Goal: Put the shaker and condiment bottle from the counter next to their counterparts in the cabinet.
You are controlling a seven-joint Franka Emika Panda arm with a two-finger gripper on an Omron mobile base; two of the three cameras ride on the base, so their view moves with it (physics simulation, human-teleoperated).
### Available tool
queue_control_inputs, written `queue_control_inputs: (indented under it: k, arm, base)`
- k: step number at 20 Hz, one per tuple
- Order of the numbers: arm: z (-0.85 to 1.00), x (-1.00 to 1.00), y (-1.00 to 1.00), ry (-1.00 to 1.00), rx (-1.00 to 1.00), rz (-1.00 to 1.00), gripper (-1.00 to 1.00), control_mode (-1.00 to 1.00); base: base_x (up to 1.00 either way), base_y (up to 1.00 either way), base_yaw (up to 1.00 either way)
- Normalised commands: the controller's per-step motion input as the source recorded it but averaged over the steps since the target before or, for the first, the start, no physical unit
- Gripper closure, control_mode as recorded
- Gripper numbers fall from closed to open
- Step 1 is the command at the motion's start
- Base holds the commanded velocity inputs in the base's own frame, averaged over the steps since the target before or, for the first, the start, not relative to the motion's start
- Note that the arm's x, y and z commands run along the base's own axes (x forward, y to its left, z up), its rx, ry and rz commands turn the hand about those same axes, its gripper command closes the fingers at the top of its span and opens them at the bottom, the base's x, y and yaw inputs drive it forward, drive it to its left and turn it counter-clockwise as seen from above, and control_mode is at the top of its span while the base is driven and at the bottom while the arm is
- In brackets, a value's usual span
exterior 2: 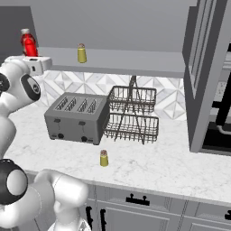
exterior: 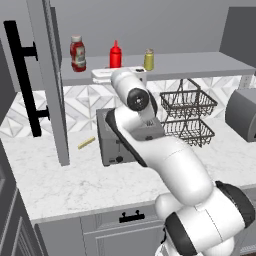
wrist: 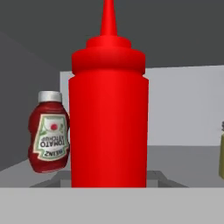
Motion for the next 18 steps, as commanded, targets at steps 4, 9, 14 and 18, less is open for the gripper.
queue_control_inputs:
  k: [4, 9, 14, 18]
  arm:
    - [-0.17, 0.52, 0.05, 0.0, 0.0, -0.02, 1.0, -1.0]
    - [-0.14, 0.52, 0.07, 0.0, 0.0, 0.0, 1.0, -1.0]
    - [-0.07, 0.47, 0.1, 0.0, 0.0, 0.0, 1.0, -1.0]
    - [0.0, 0.39, 0.11, 0.0, 0.0, 0.0, 1.0, -1.0]
  base:
    - [0.0, 0.0, 0.0]
    - [0.0, 0.0, 0.0]
    - [0.0, 0.0, 0.0]
    - [0.0, 0.0, 0.0]
